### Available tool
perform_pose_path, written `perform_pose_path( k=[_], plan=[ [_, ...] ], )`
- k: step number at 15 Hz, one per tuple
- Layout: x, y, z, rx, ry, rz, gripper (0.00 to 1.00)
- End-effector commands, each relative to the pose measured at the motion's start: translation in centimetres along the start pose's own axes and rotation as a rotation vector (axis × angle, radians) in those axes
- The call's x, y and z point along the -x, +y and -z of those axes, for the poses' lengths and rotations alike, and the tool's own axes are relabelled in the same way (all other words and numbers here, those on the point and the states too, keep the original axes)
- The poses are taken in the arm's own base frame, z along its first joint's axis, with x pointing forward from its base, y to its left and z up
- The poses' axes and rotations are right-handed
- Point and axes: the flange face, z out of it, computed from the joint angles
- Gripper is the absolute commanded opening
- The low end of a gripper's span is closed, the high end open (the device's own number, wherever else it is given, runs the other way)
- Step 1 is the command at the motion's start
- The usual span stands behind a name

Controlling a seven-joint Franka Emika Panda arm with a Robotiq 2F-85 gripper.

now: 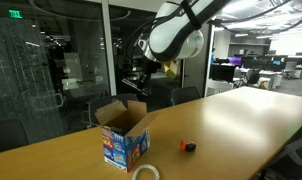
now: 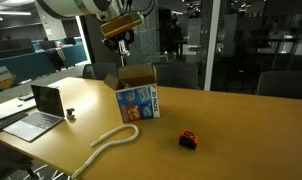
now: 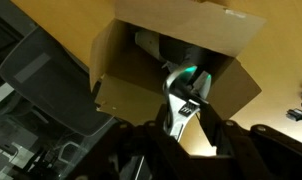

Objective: Pick up the spanner from the table and put it in the box

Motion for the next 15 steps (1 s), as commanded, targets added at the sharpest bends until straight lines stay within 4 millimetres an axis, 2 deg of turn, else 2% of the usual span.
perform_pose_path(
  k=[1, 5, 8, 15],
  plan=[
    [-3.5, -0.3, -3.9, -0.068, 0.068, -0.007, 0.23],
    [-5.0, -2.0, -9.0, -0.164, 0.101, -0.012, 0.23],
    [-5.8, -1.9, -11.6, -0.208, 0.106, -0.01, 0.23],
    [-7.3, 0.4, -13.6, -0.23, 0.109, -0.018, 0.23]
  ],
)
